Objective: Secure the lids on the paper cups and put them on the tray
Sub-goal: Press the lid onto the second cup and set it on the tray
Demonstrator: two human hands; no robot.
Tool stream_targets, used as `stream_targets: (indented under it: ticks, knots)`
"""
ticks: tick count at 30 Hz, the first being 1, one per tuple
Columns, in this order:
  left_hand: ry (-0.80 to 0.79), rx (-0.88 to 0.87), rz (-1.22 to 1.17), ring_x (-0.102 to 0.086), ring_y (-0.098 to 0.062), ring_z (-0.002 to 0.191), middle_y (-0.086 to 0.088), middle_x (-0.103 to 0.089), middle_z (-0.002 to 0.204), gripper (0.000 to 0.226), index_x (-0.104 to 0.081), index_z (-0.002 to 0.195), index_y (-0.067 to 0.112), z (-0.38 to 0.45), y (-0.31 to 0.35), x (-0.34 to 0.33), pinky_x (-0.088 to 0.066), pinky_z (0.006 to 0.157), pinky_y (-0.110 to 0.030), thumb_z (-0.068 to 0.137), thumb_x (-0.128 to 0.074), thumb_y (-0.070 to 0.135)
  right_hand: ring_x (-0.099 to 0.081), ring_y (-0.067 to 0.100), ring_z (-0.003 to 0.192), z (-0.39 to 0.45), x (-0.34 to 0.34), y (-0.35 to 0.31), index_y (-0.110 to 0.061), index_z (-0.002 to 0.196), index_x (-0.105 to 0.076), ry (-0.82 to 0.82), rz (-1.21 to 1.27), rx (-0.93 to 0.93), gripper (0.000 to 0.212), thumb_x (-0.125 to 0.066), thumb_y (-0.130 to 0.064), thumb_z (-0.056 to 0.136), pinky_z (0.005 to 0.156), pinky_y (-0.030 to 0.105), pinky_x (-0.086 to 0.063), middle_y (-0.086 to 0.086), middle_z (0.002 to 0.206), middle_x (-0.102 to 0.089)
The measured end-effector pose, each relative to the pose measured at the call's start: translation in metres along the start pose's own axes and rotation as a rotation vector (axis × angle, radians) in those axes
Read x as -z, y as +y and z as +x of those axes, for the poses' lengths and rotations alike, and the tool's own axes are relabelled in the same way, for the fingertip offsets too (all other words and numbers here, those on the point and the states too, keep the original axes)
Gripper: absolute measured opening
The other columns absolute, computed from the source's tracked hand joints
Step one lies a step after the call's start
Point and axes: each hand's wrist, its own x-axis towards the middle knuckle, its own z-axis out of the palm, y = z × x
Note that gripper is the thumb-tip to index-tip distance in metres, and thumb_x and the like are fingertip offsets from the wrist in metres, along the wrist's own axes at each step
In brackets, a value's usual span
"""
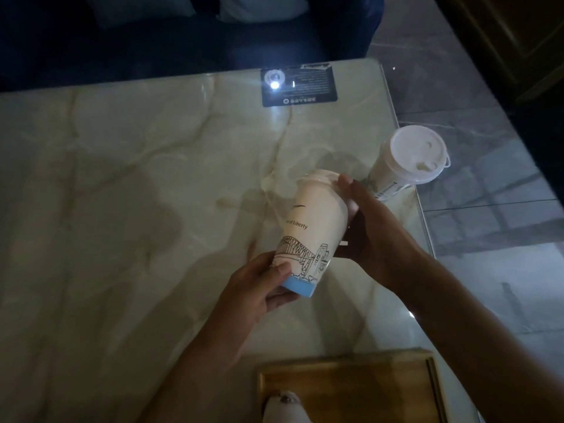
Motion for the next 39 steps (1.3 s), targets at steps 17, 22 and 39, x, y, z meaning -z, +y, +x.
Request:
stream_targets:
  ticks: [17, 22, 39]
  knots:
    - [0.097, -0.213, 0.367, -0.067, -0.005, 0.119, 0.018, -0.068, 0.13, 0.072, -0.052, 0.131, 0.051, -0.007, -0.011, -0.004, -0.058, 0.089, -0.024, 0.066, -0.082, 0.044, -0.072, 0.005, 0.113, -0.008, -0.001, -0.008, -0.044, 0.14, -0.057, 0.011, -0.469, 0.432, 0.076, -0.075, -0.061, 0.068, 0.09, 0.029, -0.062, -0.009, 0.129, -0.073]
    - [0.138, -0.303, 0.458, -0.066, 0.005, 0.113, 0.027, -0.068, 0.124, 0.068, -0.052, 0.123, 0.063, -0.01, -0.001, -0.013, -0.057, 0.083, -0.014, 0.065, -0.085, 0.05, -0.066, -0.005, 0.119, -0.021, -0.008, 0.007, -0.033, 0.15, -0.047, -0.009, -0.563, 0.608, 0.085, -0.081, -0.052, 0.074, 0.09, 0.017, -0.058, -0.024, 0.128, -0.068]
    - [0.524, -0.95, 0.822, -0.057, 0.001, 0.119, -0.001, -0.061, 0.126, 0.073, -0.053, 0.132, 0.004, -0.039, 0.046, -0.053, -0.041, 0.101, -0.009, 0.077, -0.083, 0.041, -0.077, 0.032, 0.108, -0.018, -0.037, 0.054, -0.008, 0.126, -0.074, -0.19, 0.721, -0.107, 0.051, -0.047, -0.044, 0.101, 0.087, 0.042, -0.063, 0.019, 0.115, -0.078]
